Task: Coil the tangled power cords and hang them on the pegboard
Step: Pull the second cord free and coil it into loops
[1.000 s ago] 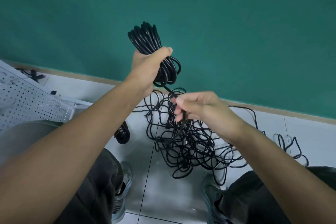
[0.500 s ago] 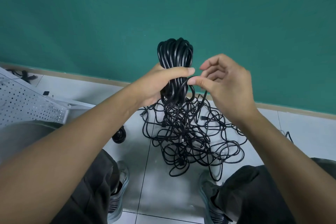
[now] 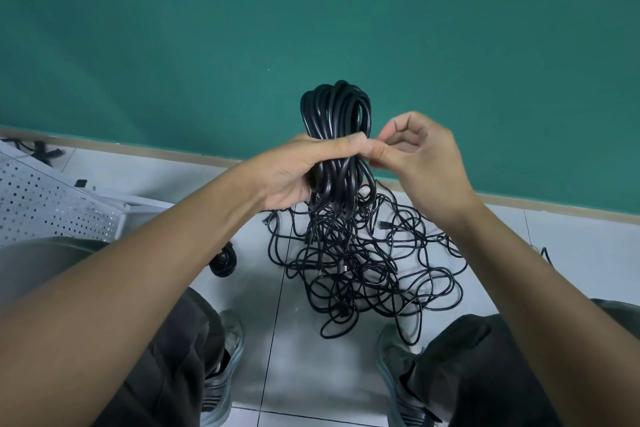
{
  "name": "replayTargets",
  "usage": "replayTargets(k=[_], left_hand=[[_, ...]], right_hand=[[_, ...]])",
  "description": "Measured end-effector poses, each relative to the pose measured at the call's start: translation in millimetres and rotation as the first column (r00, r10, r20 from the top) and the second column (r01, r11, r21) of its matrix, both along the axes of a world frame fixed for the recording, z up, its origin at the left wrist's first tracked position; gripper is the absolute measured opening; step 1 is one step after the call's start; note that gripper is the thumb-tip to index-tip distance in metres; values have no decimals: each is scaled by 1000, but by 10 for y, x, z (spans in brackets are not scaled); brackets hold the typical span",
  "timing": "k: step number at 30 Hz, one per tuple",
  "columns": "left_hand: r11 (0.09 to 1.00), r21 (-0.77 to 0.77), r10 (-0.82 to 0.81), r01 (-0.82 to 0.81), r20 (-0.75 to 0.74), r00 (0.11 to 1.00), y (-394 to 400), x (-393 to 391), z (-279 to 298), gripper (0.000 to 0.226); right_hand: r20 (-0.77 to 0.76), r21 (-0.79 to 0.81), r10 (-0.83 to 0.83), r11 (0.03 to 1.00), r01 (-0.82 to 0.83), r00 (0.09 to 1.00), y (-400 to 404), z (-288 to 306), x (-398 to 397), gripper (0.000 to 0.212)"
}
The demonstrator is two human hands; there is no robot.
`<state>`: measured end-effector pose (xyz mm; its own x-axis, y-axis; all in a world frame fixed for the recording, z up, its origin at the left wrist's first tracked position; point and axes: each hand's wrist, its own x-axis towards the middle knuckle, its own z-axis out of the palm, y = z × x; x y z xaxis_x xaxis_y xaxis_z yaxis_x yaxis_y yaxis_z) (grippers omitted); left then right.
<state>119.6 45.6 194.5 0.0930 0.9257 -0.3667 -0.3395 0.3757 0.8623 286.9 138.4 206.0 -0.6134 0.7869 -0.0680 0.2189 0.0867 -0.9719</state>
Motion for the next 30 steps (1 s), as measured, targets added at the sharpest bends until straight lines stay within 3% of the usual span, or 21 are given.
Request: replayTargets(k=[3, 6, 9, 12, 15, 17, 22, 27, 30], left_hand=[[999, -11, 33, -34, -74, 997, 7, 15, 25, 55], [996, 3, 91, -91, -67, 994, 17, 6, 30, 44], [991, 35, 134, -132, -75, 988, 18, -17, 47, 26], [987, 43, 157, -154, -91, 983, 11, -57, 71, 32], [977, 49, 210, -205, -132, 969, 15, -96, 86, 27], [970, 47, 244, -239, -166, 956, 32, -125, 72, 14], [953, 58, 297, -296, -355, 886, 96, -148, -42, 29], [976, 79, 216, -203, -475, 853, 115, -78, -146, 28], [992, 40, 126, -122, -495, 860, 110, -48, -159, 29]], right_hand=[[60, -3, 76, 997, -76, 995, 41, -39, 19, 39], [70, -14, 189, 982, -189, 979, 86, -131, 24, 14], [120, -13, 255, 967, -256, 959, 119, -192, 32, 20], [218, -16, 330, 942, -334, 919, 89, -220, 20, 24], [198, -33, 308, 951, -308, 931, 77, -273, 11, 13], [180, -2, 188, 982, -191, 965, 87, -287, 7, 13], [80, 265, -132, 958, 107, 988, 136, -238, -12, 22], [14, 556, -106, 827, 81, 994, 136, -118, -27, 23], [7, 644, -52, 765, 35, 999, 89, -101, -42, 31]])
